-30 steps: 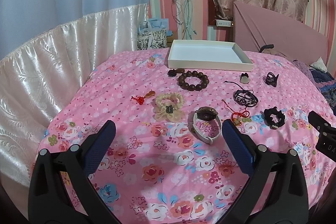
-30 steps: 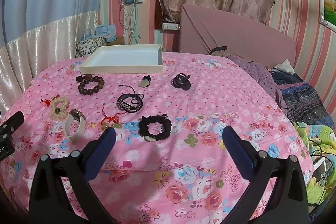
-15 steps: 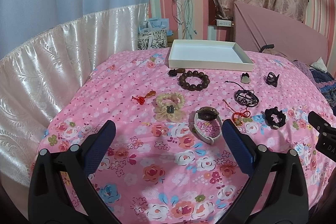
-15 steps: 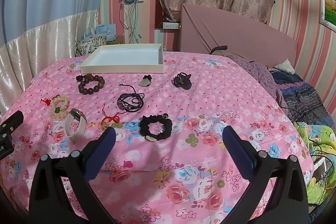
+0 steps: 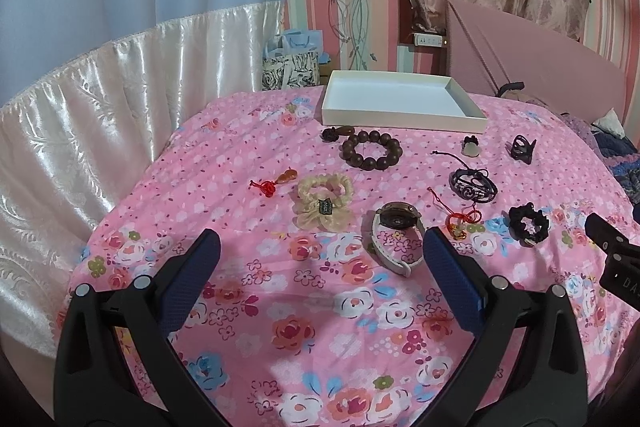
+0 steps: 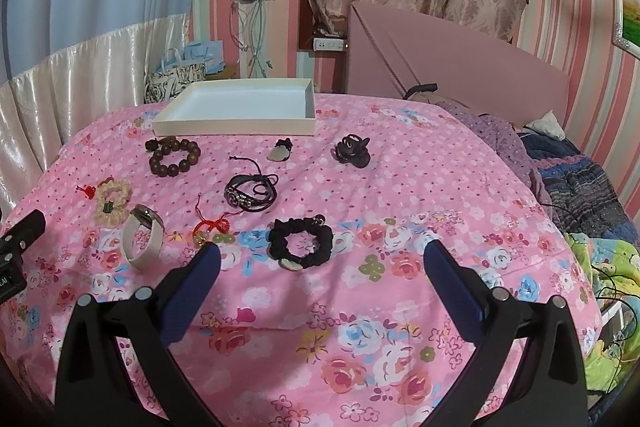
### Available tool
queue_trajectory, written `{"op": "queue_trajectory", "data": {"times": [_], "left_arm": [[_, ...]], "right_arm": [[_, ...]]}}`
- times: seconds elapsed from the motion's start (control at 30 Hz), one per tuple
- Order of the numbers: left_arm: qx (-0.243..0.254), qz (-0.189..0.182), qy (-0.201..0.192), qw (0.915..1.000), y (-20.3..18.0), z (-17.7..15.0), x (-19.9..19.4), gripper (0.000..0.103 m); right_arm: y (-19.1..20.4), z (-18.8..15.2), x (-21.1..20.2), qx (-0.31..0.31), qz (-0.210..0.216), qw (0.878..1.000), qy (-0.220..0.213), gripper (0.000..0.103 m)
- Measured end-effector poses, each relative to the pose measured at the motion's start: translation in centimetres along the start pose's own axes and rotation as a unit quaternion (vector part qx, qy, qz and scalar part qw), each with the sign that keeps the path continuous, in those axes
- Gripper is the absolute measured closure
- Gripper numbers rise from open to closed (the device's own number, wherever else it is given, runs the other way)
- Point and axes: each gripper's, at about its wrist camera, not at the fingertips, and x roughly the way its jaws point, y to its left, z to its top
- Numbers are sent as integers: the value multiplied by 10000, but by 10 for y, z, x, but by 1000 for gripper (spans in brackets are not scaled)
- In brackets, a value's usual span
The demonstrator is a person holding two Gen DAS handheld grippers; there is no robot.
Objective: Organize jewelry
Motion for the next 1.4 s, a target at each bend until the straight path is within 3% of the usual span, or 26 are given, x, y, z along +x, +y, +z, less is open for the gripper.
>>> {"op": "queue_trajectory", "data": {"times": [0.53, 0.73, 0.97, 1.1, 1.17, 1.4], "left_arm": [[81, -159, 221, 9996, -4, 24, 41, 3], [213, -196, 421, 9987, -4, 50, 71, 3], [259, -344, 509, 9978, 0, 86, 104, 3], [328, -229, 457, 9982, -3, 104, 123, 3], [348, -319, 517, 9975, -4, 111, 136, 3], [476, -650, 1075, 9909, -19, 130, 197, 3]], "right_arm": [[-1, 23, 44, -131, 3, 9996, 253, 2], [-5, 49, 70, -114, 503, 9980, 364, 2], [-9, 81, 97, -408, 195, 9989, 152, 2], [-28, 98, 136, -121, 401, 9974, 586, 2], [-32, 105, 156, -115, 287, 9969, 719, 2], [-45, 123, 208, -38, 164, 9939, 1089, 2]]}}
